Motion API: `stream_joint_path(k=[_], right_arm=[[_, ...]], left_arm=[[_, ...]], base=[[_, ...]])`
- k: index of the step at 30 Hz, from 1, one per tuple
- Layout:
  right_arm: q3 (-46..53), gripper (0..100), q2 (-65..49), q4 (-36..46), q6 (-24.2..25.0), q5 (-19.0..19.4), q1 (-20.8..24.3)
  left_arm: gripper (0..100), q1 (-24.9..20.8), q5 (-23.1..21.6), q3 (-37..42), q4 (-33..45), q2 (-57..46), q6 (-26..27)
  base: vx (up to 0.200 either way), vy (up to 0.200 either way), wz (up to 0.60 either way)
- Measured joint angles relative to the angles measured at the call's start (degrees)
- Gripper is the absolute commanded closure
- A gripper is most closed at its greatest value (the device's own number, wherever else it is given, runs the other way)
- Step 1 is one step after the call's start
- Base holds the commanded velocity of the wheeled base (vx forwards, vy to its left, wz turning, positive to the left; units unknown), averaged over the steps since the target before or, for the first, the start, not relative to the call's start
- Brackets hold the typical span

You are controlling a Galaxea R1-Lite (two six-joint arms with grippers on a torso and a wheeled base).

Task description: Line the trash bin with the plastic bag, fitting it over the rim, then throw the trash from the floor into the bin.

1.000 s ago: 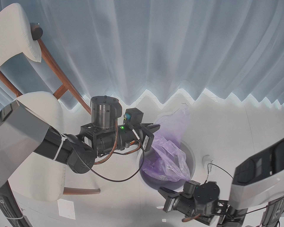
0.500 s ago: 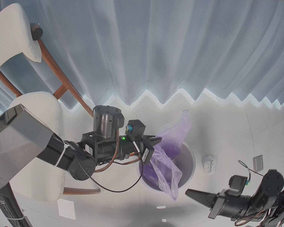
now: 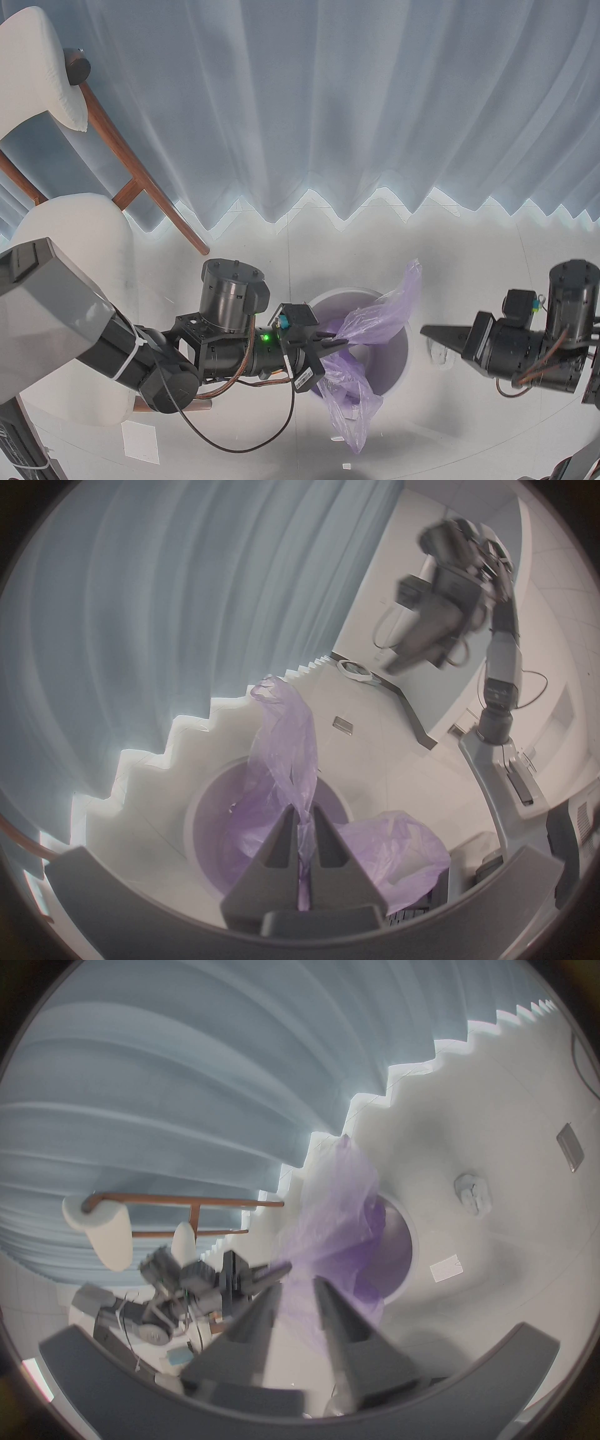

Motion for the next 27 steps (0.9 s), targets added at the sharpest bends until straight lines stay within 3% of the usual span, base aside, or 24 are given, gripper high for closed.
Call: stream_joint_path(k=[5, 12, 27], right_arm=[[-6.7, 0, 3.0, 5.6, 0.4, 0.4, -3.5], [-14.5, 0, 7.0, 18.6, 0.6, -0.9, -4.7], [-20.1, 0, 16.2, 20.3, -0.1, -3.2, -8.9]], left_arm=[[100, -1.3, -0.2, 1.7, 0.0, -0.2, 2.1], [100, -2.5, -0.2, 2.3, 0.0, -0.2, 2.5], [100, -3.3, 1.0, 3.4, 0.0, 0.0, 1.9]], base=[[0.0, 0.0, 0.0], [0.0, 0.0, 0.0], [0.0, 0.0, 0.0]])
